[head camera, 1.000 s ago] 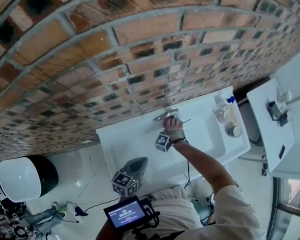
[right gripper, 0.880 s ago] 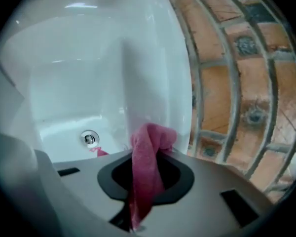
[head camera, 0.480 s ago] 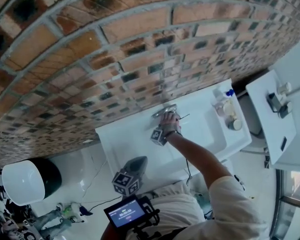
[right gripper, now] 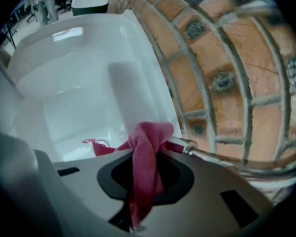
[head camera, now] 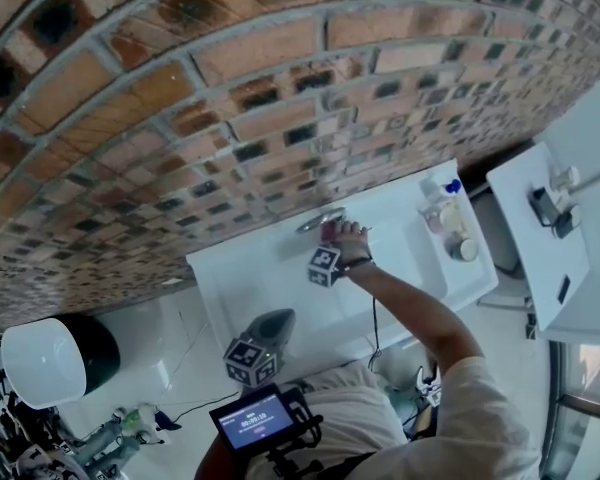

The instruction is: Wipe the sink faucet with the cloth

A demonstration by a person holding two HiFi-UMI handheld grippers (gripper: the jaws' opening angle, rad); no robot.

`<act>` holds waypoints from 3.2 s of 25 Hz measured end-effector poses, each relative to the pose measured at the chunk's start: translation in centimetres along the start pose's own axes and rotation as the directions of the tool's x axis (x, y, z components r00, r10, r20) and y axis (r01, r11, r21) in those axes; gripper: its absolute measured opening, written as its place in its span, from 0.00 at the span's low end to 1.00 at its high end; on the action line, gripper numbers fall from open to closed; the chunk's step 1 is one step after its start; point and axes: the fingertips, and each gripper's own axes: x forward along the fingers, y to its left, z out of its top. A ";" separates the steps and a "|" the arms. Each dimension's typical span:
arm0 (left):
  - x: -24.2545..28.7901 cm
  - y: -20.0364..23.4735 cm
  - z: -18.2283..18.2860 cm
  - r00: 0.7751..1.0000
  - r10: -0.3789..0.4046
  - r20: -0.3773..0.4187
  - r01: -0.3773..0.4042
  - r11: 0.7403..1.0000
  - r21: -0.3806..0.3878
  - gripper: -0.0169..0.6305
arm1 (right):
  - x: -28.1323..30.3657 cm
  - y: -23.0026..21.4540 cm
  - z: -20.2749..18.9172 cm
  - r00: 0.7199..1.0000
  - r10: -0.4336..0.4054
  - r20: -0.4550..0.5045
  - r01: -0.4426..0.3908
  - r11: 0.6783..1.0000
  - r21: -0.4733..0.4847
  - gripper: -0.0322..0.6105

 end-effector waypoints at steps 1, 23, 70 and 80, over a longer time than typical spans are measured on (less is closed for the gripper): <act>0.2 -0.2 0.0 1.000 -0.003 -0.002 0.003 1.000 0.003 0.02 | -0.2 -0.3 -0.3 1.000 0.014 0.012 -0.015 0.999 0.035 0.15; 2.1 -1.7 0.4 1.000 -0.008 -0.012 0.008 1.000 0.015 0.02 | 1.1 -4.5 -5.5 0.929 0.271 0.252 -0.366 0.776 0.513 0.14; 3.2 0.3 -1.9 0.997 0.021 -0.078 -0.023 0.999 -0.028 0.02 | 9.3 0.2 -7.1 0.332 0.064 0.941 -0.672 -0.684 0.284 0.14; 3.5 -0.6 -1.2 0.998 0.017 -0.065 -0.015 1.000 0.022 0.02 | 9.1 6.1 -6.7 0.443 -0.033 0.896 -0.604 -0.749 0.272 0.14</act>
